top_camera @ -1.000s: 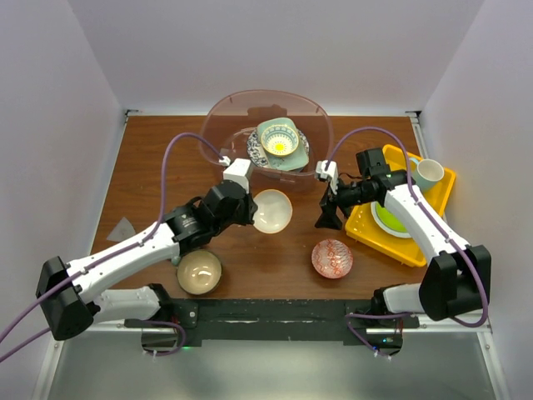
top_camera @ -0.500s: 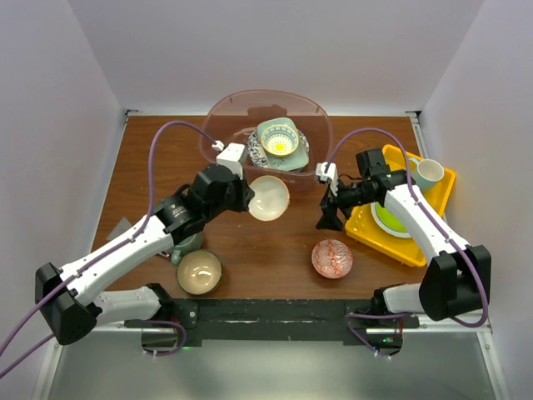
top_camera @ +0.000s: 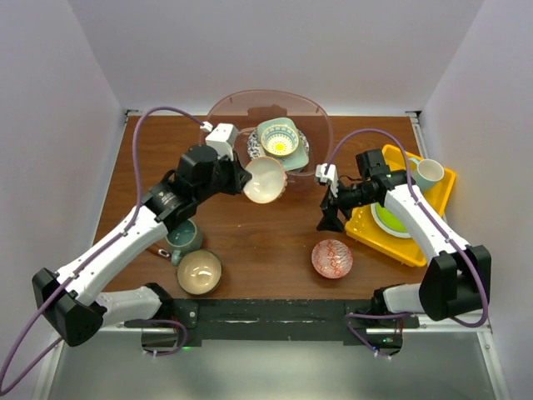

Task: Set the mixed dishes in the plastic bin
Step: Place the bowl in the plastic bin.

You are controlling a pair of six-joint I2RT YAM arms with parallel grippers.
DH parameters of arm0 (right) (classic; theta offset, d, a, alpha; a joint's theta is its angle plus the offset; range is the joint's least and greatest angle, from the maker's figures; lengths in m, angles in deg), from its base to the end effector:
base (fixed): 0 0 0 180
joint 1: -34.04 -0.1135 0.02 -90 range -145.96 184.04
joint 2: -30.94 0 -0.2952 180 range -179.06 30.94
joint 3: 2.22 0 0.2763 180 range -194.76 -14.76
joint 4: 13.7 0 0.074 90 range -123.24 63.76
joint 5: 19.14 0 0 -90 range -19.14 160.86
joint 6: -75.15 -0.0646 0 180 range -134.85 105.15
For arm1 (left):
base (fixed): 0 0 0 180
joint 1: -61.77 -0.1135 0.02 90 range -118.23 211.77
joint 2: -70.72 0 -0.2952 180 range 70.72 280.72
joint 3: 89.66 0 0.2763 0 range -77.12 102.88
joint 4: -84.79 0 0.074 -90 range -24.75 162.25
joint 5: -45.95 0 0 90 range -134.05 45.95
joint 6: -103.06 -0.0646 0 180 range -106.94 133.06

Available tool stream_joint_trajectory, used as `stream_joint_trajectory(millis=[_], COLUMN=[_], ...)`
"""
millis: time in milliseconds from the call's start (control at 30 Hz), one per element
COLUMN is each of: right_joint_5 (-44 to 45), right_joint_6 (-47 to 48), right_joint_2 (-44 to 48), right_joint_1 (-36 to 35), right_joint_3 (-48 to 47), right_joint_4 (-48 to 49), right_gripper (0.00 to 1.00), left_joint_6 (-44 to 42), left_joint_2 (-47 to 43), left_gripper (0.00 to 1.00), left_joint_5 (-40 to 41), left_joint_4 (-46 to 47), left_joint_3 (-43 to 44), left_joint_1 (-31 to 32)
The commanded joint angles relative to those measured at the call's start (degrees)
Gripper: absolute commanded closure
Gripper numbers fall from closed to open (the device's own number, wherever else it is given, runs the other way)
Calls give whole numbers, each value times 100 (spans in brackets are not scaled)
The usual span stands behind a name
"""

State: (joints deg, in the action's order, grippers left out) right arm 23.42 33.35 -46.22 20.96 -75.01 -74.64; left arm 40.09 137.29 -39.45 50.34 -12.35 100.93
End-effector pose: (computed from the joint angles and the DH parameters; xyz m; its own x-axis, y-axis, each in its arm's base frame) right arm 0.2610 0.1095 0.2733 -0.2524 -0.5763 -0.7773 -0.9615 0.2394 0.1347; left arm 0.2365 -0.1859 0.3802 -0.5379 -0.1461 -0.8302 0.3683 0.8452 -0.3874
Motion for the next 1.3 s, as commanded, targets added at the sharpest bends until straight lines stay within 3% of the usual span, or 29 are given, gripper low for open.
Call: stream_joint_trajectory(millis=[0, 567, 1267], right_joint_5=[-28, -28, 16], right_joint_6=[145, 189, 180], right_joint_2=[193, 237, 325], right_joint_1=[25, 16, 16], right_joint_3=[-180, -172, -119], right_joint_4=[-38, -47, 6], right_gripper=[18, 18, 18], left_joint_6=[-48, 92, 497], left_joint_2=[76, 577, 1578], left_gripper=[100, 100, 100], left_joint_5=[-433, -1382, -1866], left_joint_4=[583, 758, 1048], left_joint_3=[580, 1178, 1881], left_joint_1=[-276, -1129, -1894])
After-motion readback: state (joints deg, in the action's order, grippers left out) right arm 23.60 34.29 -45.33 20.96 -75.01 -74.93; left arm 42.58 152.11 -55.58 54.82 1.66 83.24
